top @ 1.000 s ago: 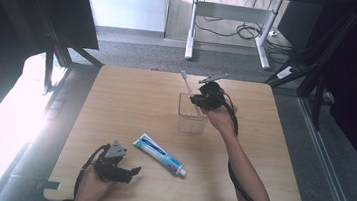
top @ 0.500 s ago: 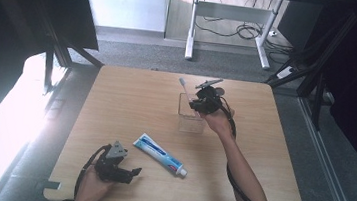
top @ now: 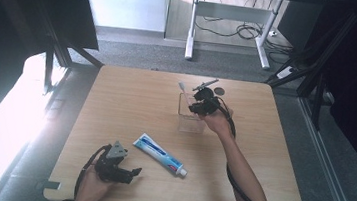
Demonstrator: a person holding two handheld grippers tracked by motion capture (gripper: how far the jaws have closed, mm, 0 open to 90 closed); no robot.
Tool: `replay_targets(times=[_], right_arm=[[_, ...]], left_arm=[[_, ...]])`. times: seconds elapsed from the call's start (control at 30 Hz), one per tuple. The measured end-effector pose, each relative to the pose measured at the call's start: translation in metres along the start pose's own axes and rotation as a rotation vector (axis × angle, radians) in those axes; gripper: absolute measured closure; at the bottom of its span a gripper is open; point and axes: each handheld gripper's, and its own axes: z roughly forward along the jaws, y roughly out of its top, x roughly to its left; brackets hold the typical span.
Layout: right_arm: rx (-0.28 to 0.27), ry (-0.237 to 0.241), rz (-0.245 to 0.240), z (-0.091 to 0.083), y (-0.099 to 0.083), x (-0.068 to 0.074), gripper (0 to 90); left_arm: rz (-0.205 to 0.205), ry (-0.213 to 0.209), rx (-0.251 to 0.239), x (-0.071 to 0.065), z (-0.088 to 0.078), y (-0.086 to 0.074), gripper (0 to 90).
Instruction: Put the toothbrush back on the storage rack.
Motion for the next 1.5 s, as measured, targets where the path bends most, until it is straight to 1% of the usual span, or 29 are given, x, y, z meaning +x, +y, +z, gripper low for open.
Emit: replay_targets(times=[0.07, 0.2, 0.33, 0.6, 0.8, 1.03, 1.17, 1.3, 1.5], right_arm=[[0.014, 0.000, -0.011, 0.001, 0.001, 0.001, 79.0], [0.040, -0.001, -0.013, 0.002, 0.003, 0.001, 78.8], [0.074, -0.013, -0.025, 0.004, 0.005, 0.003, 78.7], [0.118, -0.019, -0.027, 0.006, 0.007, 0.004, 77.9], [0.104, -0.005, -0.019, 0.005, 0.007, 0.004, 74.1], [0.084, -0.001, -0.020, 0.001, 0.005, 0.004, 69.7], [0.065, 0.004, -0.021, -0.005, 0.005, 0.004, 62.8], [0.041, -0.001, -0.028, -0.012, 0.005, 0.005, 54.9], [0.012, 0.008, -0.040, -0.020, 0.004, 0.007, 45.4]], left_arm=[[0.000, 0.000, 0.000, 0.000, 0.000, 0.000, 13.9], [-0.002, -0.001, -0.002, 0.000, 0.000, 0.000, 13.9], [-0.002, -0.002, -0.002, 0.000, 0.000, 0.000, 14.0], [0.000, -0.002, -0.001, 0.000, 0.000, 0.000, 13.9], [0.000, -0.002, -0.001, -0.001, 0.000, 0.000, 13.9], [0.003, -0.001, 0.002, -0.001, 0.001, 0.000, 14.0], [0.001, -0.003, 0.001, -0.001, 0.001, 0.001, 14.0], [0.000, -0.004, 0.000, -0.002, 0.002, 0.001, 13.9], [0.004, -0.004, 0.006, -0.002, 0.002, 0.001, 13.9]])
